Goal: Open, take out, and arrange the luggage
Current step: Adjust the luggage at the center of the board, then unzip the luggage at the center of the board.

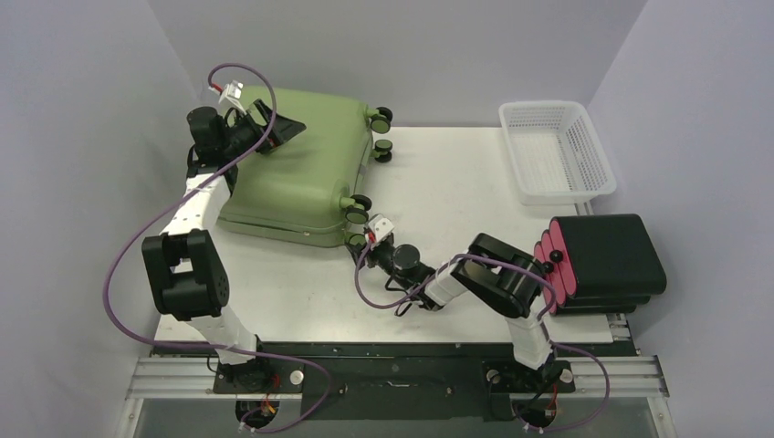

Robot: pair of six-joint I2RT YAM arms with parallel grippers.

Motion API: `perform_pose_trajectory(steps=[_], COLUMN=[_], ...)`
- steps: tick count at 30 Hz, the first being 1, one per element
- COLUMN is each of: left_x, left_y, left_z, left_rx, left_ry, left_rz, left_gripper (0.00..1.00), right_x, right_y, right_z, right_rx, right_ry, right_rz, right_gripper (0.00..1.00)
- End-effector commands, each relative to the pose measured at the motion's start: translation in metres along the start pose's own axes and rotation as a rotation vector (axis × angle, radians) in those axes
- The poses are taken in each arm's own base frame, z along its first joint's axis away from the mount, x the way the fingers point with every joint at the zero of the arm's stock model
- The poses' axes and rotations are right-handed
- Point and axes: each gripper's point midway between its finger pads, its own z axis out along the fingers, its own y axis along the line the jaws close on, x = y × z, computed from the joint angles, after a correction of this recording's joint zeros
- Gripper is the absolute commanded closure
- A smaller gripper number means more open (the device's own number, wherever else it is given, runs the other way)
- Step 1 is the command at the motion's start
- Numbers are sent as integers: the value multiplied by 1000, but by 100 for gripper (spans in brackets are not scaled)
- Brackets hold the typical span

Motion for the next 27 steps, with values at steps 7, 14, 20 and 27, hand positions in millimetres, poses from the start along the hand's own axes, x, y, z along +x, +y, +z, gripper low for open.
perform_pose_trajectory(steps=[7,14,20,27], left_x=[15,16,20,22], left_y=[9,7,11,11], left_z=[-5,-7,-8,-7], left_rx=[-41,-43,-54,-58], left_ry=[38,43,43,48], left_rz=[-42,-27,-19,-9], left_gripper=[4,4,4,4], right_x=[-35,-36,-34,-35], right_y=[0,5,2,-8], right_z=[13,21,29,26], right_rx=[84,95,119,80], right_ry=[-103,-109,-103,-101], right_rz=[15,58,74,87], right_gripper=[45,53,74,100])
